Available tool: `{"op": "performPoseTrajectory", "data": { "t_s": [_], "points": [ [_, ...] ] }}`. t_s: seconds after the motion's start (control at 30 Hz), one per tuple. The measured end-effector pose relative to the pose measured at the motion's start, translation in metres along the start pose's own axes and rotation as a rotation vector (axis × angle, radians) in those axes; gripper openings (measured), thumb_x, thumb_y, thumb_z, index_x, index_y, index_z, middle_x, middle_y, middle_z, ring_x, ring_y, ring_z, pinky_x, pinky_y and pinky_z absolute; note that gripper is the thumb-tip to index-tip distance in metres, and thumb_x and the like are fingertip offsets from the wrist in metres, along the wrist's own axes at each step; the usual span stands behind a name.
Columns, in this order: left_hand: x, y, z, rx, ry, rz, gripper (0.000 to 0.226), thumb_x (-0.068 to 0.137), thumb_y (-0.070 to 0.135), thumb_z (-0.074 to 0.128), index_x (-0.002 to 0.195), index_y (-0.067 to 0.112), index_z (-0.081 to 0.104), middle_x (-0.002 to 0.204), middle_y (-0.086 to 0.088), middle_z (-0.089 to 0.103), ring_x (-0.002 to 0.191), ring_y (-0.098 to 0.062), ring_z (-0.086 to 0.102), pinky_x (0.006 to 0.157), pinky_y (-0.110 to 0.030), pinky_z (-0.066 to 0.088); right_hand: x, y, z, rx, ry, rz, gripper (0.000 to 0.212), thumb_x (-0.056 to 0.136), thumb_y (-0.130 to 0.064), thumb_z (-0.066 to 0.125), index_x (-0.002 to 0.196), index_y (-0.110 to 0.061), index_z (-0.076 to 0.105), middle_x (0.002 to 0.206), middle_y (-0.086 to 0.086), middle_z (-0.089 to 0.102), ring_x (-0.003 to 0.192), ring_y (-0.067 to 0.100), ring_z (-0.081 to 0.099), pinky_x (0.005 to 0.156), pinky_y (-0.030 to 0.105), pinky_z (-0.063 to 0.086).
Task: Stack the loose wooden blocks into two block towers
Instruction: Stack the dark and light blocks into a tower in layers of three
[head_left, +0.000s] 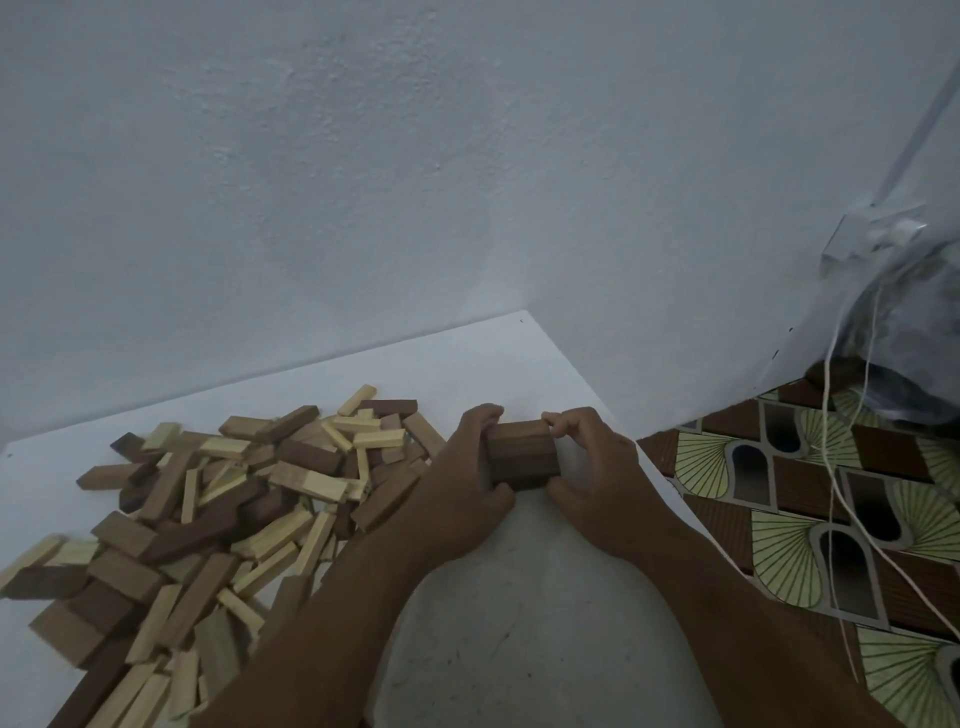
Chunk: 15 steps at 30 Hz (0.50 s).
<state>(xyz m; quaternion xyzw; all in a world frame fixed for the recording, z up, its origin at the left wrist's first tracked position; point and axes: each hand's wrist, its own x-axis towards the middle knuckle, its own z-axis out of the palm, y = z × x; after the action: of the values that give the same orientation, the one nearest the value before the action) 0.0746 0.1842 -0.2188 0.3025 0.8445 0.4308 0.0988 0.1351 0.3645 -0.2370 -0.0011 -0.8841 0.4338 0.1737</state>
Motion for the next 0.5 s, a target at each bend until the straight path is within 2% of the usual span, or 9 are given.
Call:
{"op": "performPoseTrajectory", "data": {
  "t_s": [0.1,0.2,0.3,0.4,0.5],
  "points": [
    [-0.002,-0.011,0.002,-0.11,0.018,-0.043,0.081,0.082,0.009,0.069,0.147,0.026,0.024,0.136,0.018,0.041,0.127,0.007,0.04,0.096,-0.003,0.033,-0.001,0.003,0.0,-0.024,-0.018,0.044,0.047,0.067,-0.028,0.057,0.111,-0.038,0.042,0.13,-0.015,0.052,0.124,0.015,0.047,0.104,0.047,0.039],
    [-0.002,-0.017,0.001,-0.192,0.027,-0.054,0.085,0.082,0.008,0.072,0.149,0.027,0.023,0.146,0.017,0.038,0.136,0.008,0.033,0.101,-0.003,0.031,-0.001,0.005,0.001,-0.091,-0.038,0.069,0.058,0.071,-0.034,0.058,0.124,-0.041,0.037,0.133,-0.018,0.046,0.125,0.018,0.041,0.102,0.042,0.04],
    [-0.003,-0.018,-0.001,-0.165,0.027,-0.033,0.083,0.084,0.012,0.071,0.149,0.031,0.023,0.149,0.018,0.038,0.135,0.008,0.035,0.106,-0.011,0.034,-0.002,0.003,0.004,-0.186,-0.074,0.051,0.069,0.078,-0.043,0.057,0.14,-0.037,0.026,0.141,-0.016,0.037,0.128,0.015,0.03,0.103,0.032,0.027],
    [-0.003,-0.02,0.0,-0.104,0.045,0.007,0.081,0.084,0.014,0.071,0.148,0.031,0.024,0.152,0.015,0.036,0.136,0.005,0.036,0.109,-0.016,0.034,-0.001,0.002,0.004,-0.217,-0.097,0.043,0.068,0.08,-0.043,0.053,0.141,-0.036,0.024,0.139,-0.014,0.04,0.125,0.016,0.03,0.101,0.03,0.026],
    [-0.003,-0.022,0.0,-0.081,0.046,0.03,0.081,0.084,0.017,0.072,0.145,0.036,0.022,0.154,0.014,0.032,0.138,0.004,0.035,0.111,-0.019,0.035,-0.001,0.001,0.003,-0.232,-0.103,0.036,0.065,0.081,-0.042,0.051,0.14,-0.036,0.025,0.135,-0.014,0.042,0.122,0.015,0.032,0.105,0.032,0.027]
  ]
}}
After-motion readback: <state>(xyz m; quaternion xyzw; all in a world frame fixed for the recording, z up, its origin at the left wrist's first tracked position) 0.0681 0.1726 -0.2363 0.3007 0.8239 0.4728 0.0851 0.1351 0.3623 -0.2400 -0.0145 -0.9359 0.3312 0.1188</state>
